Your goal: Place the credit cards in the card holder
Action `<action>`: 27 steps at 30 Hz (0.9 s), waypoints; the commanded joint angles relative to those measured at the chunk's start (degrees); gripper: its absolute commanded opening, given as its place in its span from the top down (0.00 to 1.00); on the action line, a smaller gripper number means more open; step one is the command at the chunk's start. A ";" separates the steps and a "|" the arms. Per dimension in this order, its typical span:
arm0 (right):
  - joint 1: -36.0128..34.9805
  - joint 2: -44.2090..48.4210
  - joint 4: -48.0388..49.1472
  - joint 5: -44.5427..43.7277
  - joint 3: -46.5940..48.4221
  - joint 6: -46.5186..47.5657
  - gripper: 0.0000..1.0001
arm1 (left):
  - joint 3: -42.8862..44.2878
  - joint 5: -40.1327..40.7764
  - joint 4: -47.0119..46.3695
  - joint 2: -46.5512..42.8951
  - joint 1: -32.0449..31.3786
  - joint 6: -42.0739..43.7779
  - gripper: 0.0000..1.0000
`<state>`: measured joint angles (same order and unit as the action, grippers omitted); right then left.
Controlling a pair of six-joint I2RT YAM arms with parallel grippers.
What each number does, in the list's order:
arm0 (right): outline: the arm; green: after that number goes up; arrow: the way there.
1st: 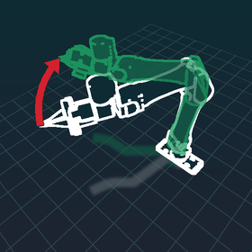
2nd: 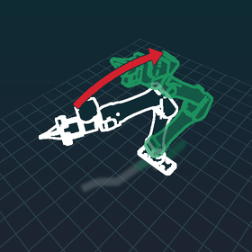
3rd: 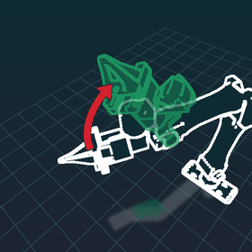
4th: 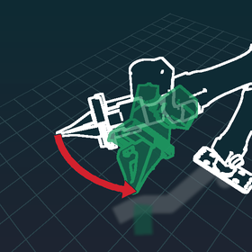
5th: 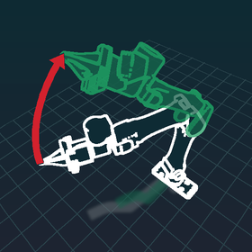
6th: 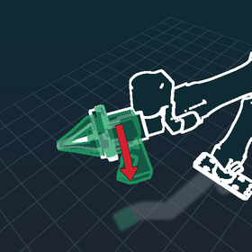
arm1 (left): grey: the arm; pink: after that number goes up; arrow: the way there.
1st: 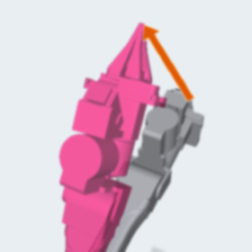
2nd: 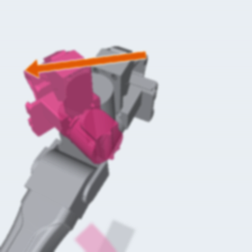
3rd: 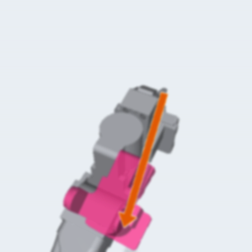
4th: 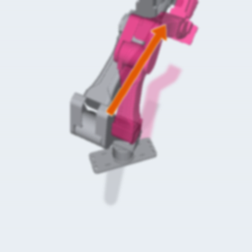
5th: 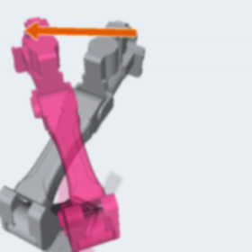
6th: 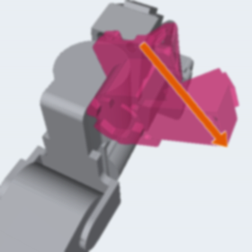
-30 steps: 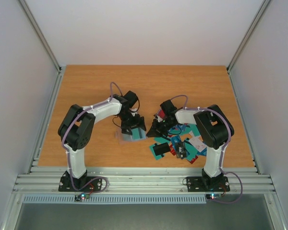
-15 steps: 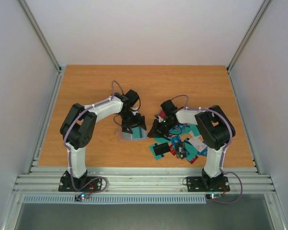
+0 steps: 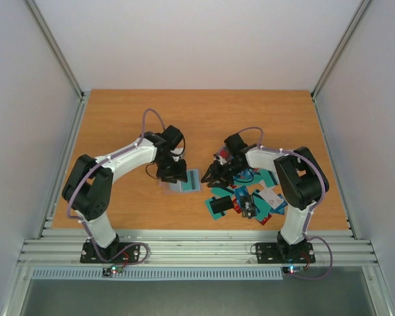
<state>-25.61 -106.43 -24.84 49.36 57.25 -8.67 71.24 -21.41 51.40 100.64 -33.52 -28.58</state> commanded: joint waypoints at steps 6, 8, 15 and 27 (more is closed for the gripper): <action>-0.10 0.26 3.58 6.42 3.01 -0.36 0.60 | -4.97 4.35 -4.60 0.98 0.56 3.17 0.79; -0.27 -0.66 4.04 6.87 3.44 -0.65 0.62 | -5.51 4.32 -5.84 1.49 0.58 3.18 0.82; -1.05 -3.71 4.18 6.92 6.04 -0.65 0.65 | -5.98 3.62 -8.61 3.49 0.58 3.43 0.90; -1.97 -8.57 3.83 6.67 8.97 -0.05 0.68 | -3.30 3.32 -7.62 7.79 0.56 6.59 0.97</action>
<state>-27.03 -113.71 -21.19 55.35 65.08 -9.10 66.52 -17.78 44.95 106.69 -33.08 -23.92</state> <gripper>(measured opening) 0.319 0.037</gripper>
